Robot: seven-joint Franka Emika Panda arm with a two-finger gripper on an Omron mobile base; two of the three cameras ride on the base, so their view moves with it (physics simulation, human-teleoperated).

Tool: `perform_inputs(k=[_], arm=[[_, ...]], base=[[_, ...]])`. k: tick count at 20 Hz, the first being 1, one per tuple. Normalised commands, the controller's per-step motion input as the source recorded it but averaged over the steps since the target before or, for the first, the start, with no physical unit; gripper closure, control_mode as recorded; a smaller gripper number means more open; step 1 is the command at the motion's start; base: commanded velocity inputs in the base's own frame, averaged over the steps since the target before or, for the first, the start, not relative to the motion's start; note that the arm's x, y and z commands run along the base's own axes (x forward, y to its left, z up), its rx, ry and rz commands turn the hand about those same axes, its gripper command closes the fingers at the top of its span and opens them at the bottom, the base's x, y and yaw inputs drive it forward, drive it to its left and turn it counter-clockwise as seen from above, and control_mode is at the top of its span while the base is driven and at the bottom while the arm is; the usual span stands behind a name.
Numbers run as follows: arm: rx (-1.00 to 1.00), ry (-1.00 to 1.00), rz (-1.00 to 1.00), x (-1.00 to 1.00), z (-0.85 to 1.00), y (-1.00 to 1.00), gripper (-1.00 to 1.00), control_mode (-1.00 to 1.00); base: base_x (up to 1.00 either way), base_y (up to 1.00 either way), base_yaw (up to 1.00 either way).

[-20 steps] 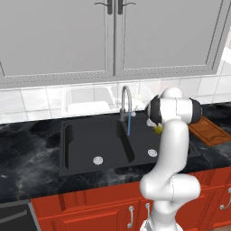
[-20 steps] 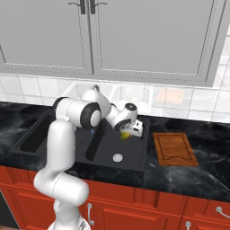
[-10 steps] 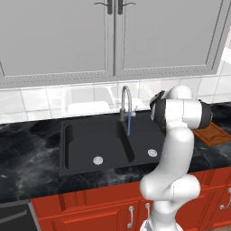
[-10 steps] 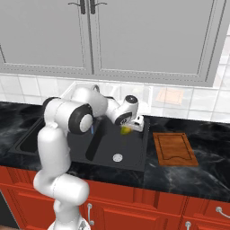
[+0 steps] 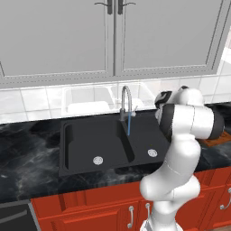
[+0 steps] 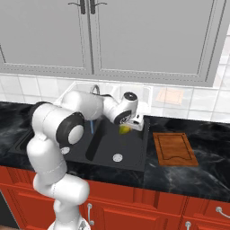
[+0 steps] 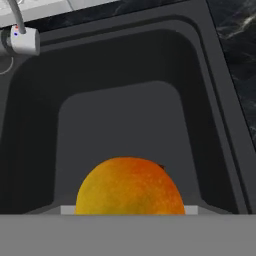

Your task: Pick the mango from the sink and place it on the cutting board to airdry. Then turn off the sink faucet.

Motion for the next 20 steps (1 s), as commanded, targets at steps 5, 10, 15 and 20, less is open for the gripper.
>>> perform_inputs(k=[5,10,15,20], arm=[[-0.05,-0.12,-0.01,-0.57,0.09,0.09,1.0,-1.0],[-0.01,0.0,-0.01,-0.35,0.52,0.01,1.0,-1.0],[0.0,0.01,0.0,-0.2,0.75,0.03,1.0,-1.0],[0.0,0.03,0.0,-0.16,0.68,0.0,1.0,-1.0]], base=[[0.0,0.0,0.0],[0.0,0.0,0.0],[0.0,0.0,0.0],[0.0,0.0,0.0]])
